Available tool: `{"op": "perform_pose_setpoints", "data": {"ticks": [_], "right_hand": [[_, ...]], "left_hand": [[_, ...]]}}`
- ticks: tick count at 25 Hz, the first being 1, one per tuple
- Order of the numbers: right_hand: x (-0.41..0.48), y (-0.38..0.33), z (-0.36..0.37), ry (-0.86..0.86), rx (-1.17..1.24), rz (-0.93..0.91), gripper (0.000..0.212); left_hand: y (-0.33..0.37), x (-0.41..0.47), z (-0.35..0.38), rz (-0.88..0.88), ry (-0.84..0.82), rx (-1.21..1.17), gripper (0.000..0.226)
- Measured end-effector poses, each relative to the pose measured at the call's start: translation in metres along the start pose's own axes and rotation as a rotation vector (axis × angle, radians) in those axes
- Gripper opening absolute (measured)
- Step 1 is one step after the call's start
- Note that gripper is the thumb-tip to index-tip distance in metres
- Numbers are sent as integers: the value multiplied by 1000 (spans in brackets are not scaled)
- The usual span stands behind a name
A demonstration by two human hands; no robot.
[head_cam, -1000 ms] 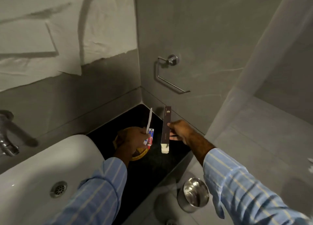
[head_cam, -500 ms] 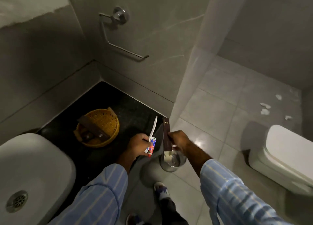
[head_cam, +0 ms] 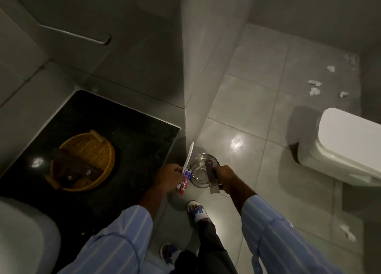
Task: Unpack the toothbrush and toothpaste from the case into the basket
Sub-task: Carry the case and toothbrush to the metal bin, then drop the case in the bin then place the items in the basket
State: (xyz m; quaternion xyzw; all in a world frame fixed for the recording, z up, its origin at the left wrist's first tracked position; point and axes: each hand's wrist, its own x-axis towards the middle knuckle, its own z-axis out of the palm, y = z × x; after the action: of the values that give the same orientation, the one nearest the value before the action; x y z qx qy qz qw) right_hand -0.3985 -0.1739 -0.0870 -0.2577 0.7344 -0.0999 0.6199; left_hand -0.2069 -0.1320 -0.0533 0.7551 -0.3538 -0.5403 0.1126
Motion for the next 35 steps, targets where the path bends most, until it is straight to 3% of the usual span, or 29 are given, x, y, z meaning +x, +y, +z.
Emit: {"op": "perform_pose_setpoints", "data": {"ticks": [5, 10, 13, 15, 17, 20, 22, 24, 28, 32, 35], "right_hand": [[55, 0, -2, 0, 110, 61, 16], [87, -1, -6, 25, 183, 129, 11], [93, -14, -6, 12, -117, -6, 17], [81, -34, 2, 104, -292, -269, 22], [57, -64, 13, 86, -405, -582, 25], [22, -109, 25, -238, -795, -867, 26], [0, -132, 33, -433, -1142, -925, 29], [-17, -146, 43, -519, -1316, -944, 31], [-42, -166, 59, -565, -1318, -1032, 30], [-57, -181, 80, -615, -1186, -999, 34], [-67, -188, 99, -724, -984, -847, 45]], "left_hand": [[-5, 34, 10, -37, -20, 44, 29], [-15, 53, 12, -60, -23, 48, 18], [-18, 56, 9, -44, -46, 83, 20], [-17, 56, 5, -25, -71, 104, 18], [-12, 53, -4, 15, -94, 151, 18], [5, 45, -24, 121, -122, 253, 31], [19, 36, -43, 205, -108, 315, 30], [31, 29, -62, 280, -77, 385, 23], [35, 17, -98, 342, -38, 366, 22], [21, 2, -130, 335, 95, 70, 15], [6, -12, -153, 278, 240, -198, 32]]}}
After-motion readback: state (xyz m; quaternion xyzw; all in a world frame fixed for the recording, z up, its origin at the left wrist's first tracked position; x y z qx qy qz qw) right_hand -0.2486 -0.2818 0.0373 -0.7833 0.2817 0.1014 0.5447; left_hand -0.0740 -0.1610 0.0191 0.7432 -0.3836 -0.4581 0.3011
